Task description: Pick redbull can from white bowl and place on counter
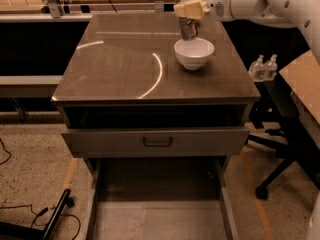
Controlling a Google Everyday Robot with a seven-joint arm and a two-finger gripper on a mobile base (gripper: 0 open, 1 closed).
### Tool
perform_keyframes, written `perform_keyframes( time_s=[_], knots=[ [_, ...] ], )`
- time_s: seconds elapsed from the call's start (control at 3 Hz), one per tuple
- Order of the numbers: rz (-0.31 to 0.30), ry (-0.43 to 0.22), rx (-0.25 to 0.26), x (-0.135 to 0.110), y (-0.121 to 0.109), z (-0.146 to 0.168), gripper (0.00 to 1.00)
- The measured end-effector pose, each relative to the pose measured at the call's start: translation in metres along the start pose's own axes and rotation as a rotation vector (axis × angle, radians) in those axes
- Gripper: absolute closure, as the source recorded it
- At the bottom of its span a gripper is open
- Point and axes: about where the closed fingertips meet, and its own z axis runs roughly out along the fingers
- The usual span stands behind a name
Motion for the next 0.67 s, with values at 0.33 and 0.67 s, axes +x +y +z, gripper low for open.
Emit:
perform_keyframes(
  time_s=[0.33,0.67],
  knots=[
    [-0.027,0.014,0.006,-0.033,0.011,0.006,1.0],
    [-0.002,0.014,0.016,-0.044,0.028,0.028,1.0]
  ],
)
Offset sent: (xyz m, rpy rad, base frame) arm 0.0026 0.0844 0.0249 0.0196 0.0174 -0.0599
